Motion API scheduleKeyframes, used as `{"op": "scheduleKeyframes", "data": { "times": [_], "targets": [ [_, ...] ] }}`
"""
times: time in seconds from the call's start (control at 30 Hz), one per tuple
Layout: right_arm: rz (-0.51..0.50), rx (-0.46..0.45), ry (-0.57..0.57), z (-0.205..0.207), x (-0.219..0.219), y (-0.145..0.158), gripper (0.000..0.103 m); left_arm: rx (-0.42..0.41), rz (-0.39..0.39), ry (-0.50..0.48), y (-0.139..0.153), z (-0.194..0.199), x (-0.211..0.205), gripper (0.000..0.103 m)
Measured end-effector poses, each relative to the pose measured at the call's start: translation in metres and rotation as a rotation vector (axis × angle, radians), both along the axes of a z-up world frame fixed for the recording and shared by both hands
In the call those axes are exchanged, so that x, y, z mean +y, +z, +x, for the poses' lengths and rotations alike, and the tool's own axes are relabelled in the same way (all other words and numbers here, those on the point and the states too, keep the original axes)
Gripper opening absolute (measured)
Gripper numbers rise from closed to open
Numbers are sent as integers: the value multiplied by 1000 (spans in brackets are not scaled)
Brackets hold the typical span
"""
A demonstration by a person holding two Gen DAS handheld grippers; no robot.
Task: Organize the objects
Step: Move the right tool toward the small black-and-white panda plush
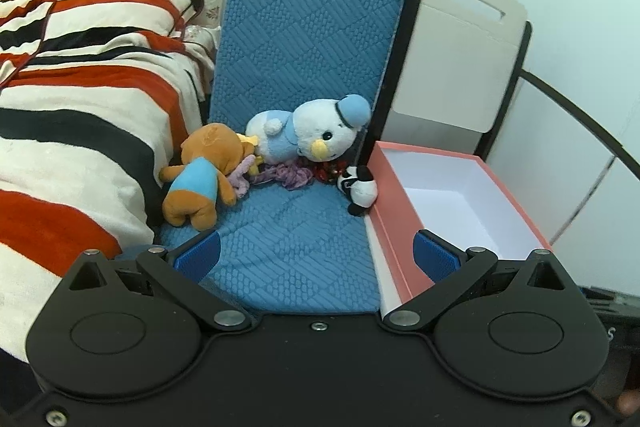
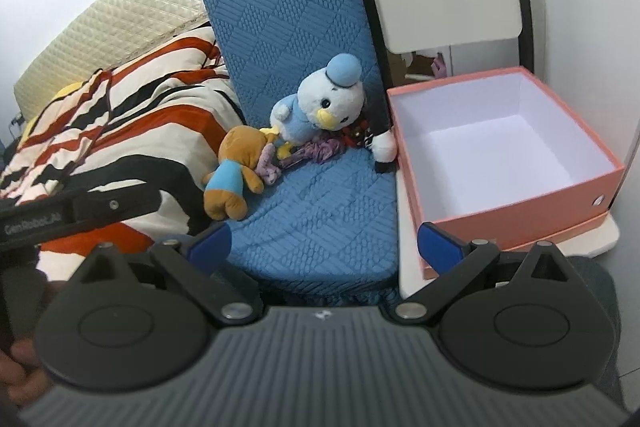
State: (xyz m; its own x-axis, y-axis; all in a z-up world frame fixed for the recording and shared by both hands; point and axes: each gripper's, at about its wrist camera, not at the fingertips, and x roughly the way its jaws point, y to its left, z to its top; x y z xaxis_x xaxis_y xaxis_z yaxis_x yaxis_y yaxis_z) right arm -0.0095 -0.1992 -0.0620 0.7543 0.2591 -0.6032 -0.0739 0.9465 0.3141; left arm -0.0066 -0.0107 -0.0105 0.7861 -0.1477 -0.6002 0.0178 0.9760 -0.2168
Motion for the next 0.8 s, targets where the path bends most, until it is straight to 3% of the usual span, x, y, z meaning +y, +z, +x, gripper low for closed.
{"op": "scheduleKeyframes", "data": {
  "times": [0.13,0.8],
  "targets": [
    [-6,-1,35,3,5,-7,101,2,-10,3,-6,5,1,102],
    [-27,18,-8,15,7,-25,101,50,16,5,-24,21,-1,103]
  ]
}}
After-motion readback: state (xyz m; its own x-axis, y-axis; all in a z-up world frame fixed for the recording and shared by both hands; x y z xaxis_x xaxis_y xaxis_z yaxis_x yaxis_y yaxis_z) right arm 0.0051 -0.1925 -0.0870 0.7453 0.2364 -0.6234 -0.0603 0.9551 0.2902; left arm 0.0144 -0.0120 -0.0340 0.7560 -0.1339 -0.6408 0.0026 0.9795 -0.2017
